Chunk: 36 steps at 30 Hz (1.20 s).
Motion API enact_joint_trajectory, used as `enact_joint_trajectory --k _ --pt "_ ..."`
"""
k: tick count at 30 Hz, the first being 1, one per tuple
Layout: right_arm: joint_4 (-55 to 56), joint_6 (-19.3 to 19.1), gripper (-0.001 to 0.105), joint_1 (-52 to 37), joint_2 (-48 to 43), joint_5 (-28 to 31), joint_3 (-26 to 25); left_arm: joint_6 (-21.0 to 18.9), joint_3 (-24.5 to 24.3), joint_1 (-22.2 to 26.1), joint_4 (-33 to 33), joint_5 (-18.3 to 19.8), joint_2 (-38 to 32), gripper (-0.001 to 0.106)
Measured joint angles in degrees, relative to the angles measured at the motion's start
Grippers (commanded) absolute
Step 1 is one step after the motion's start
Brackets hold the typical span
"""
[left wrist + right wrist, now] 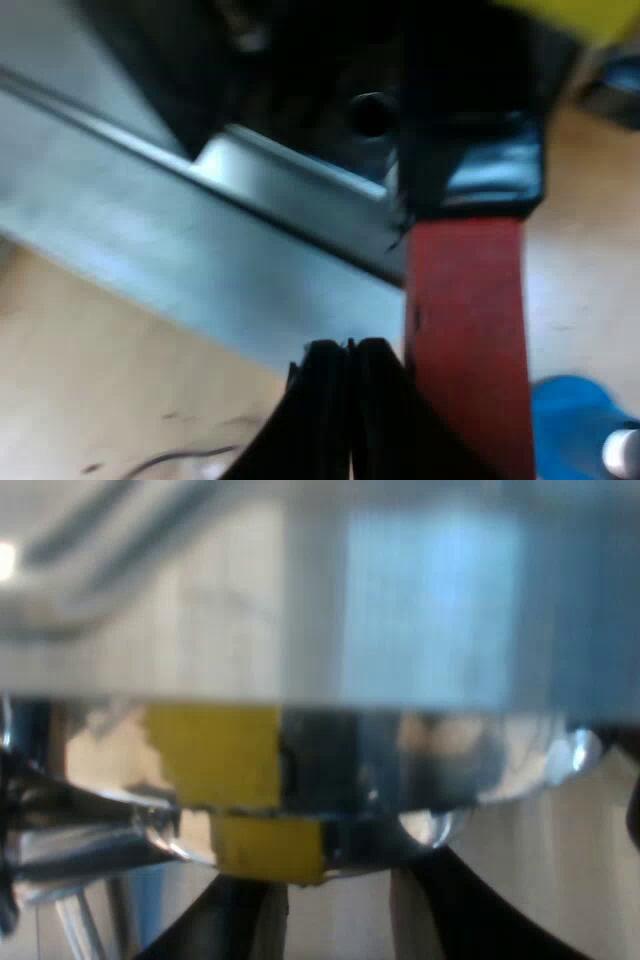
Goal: Put the handle in the coffee machine
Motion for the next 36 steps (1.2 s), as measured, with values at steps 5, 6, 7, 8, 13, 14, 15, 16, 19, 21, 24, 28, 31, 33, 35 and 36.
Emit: enact_joint_trajectory --k 5,6,7,8,13,14,15,16,19,21,24,28,31,33,35,36 --pt "-1.09 0.0 0.028 0.0 0.44 0.19 -0.12 -1.49 0.0 -2.28 2.68 0.68 0.0 0.001" --pt "-1.09 0.0 0.028 0.0 0.44 0.19 -0.12 -1.8 0.0 -2.36 2.76 0.79 0.0 0.001" --pt "-1.09 0.0 0.028 0.0 0.44 0.19 -0.12 -2.64 0.0 -2.46 3.44 1.17 0.0 0.001" --pt "-1.09 0.0 0.028 0.0 0.44 0.19 -0.12 -3.28 0.0 -2.44 4.07 1.87 0.0 0.001" --pt "-1.09 -1.9 0.028 0.0 0.44 0.1 -0.12 -6.42 0.0 -2.44 8.21 5.22 -0.1 0.001" --pt "-1.09 -1.95 0.028 0.0 0.44 0.15 -0.12 -6.63 0.0 -2.44 8.29 5.36 -0.1 0.001" --pt "-1.09 -1.94 0.028 0.0 0.44 -0.02 -0.12 -6.78 0.0 -2.44 8.56 5.38 -0.22 0.001" --pt "-1.38 -1.94 0.028 0.0 0.44 0.0 -0.12 -7.08 0.13 -2.44 8.55 5.84 -0.46 0.001" --pt "-1.43 -1.94 0.028 0.0 0.44 0.0 -0.12 -7.21 0.77 -2.44 8.69 6.58 -2.07 0.001" --pt "-1.43 -1.94 0.028 0.0 0.44 0.0 -0.12 -7.58 1.34 -2.44 8.8 6.69 -3.13 0.001" --pt "-1.43 -1.94 0.028 0.0 0.44 0.0 -0.12 -8.11 2.8 -2.44 8.9 6.84 -4.89 0.001" --pt "-1.43 -1.94 0.028 0.0 0.44 0.0 -0.12 -9.9 6.84 -2.44 7.18 6.91 -6.5 0.001" --pt "-1.43 -1.94 0.028 0.0 0.44 0.13 -0.12 -11.78 8.93 -2.44 5.12 6.91 -6.78 0.001" --pt "-1.43 -1.94 0.028 0.0 0.44 0.13 -0.12 -13.74 10.1 -2.44 3.61 6.91 -7.41 0.001" --pt "-1.43 -1.94 0.028 0.0 0.44 0.13 -0.12 -14.58 10.46 -2.44 2.97 6.8 -7.87 0.001" --pt "-1.43 -1.94 0.028 0.0 0.44 0.13 -0.12 -14.81 10.44 -2.44 2.89 6.8 -8.07 0.001"
